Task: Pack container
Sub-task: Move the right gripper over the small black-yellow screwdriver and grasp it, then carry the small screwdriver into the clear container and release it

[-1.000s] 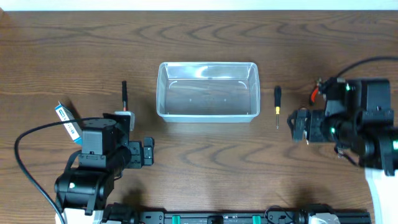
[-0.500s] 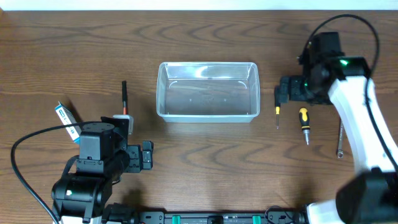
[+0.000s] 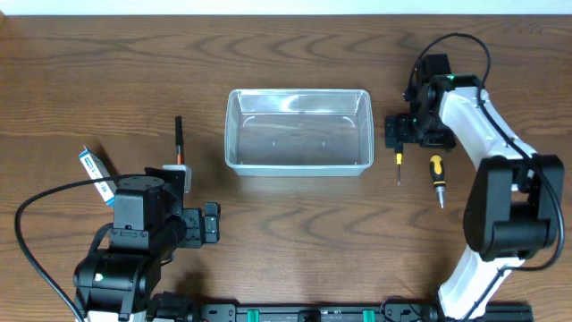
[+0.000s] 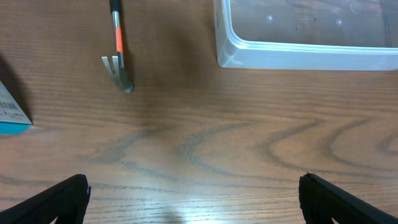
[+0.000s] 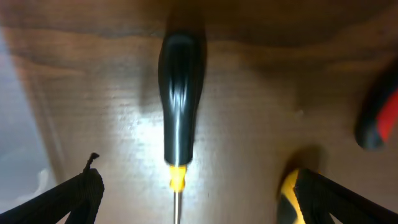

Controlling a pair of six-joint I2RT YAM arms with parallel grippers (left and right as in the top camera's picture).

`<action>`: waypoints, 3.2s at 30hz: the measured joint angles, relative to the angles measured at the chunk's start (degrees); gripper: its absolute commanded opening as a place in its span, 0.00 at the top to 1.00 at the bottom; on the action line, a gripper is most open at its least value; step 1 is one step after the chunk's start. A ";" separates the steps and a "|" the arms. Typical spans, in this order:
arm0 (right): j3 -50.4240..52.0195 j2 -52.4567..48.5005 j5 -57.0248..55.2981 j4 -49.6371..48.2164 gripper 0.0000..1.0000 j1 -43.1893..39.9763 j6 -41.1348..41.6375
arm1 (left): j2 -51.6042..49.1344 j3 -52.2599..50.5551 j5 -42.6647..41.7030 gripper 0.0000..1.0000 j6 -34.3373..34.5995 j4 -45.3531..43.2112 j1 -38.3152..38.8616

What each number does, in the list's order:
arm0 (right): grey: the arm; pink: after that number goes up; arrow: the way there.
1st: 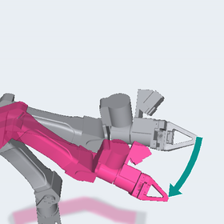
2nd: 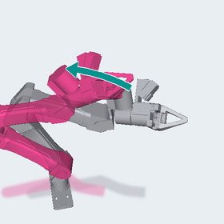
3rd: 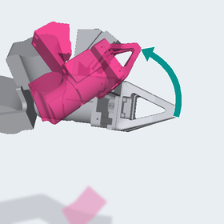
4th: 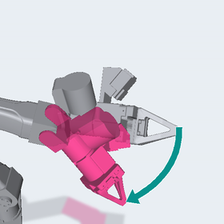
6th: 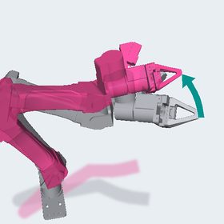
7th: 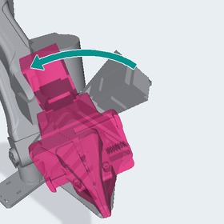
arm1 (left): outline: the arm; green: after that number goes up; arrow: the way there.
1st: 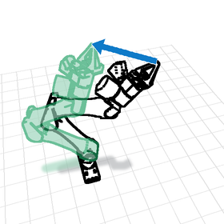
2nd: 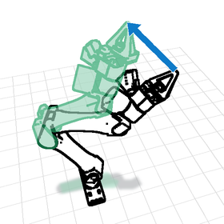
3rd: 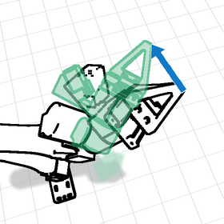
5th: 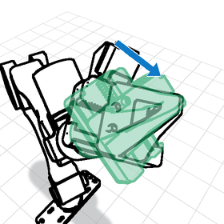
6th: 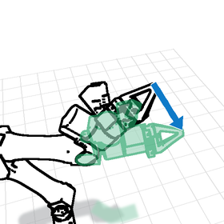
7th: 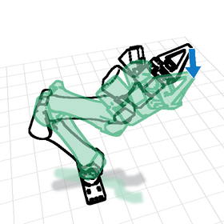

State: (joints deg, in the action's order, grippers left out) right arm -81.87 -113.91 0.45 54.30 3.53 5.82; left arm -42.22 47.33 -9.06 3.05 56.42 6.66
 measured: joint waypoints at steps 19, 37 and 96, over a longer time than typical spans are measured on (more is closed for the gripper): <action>-0.07 -5.40 0.74 0.22 0.13 0.00 -0.50 | 0.00 0.02 0.00 0.02 -0.02 0.00 0.00; -0.09 -5.53 2.60 3.34 0.60 0.00 -0.33 | 0.00 0.02 0.00 0.02 -0.02 -0.02 -0.02; -1.18 -5.62 2.69 -2.16 0.99 0.02 -0.26 | 0.00 0.02 0.00 0.02 0.15 0.00 -0.02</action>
State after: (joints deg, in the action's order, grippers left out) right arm -83.05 -119.52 3.14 52.14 3.55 5.56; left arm -42.22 47.35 -9.06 3.20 56.42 6.63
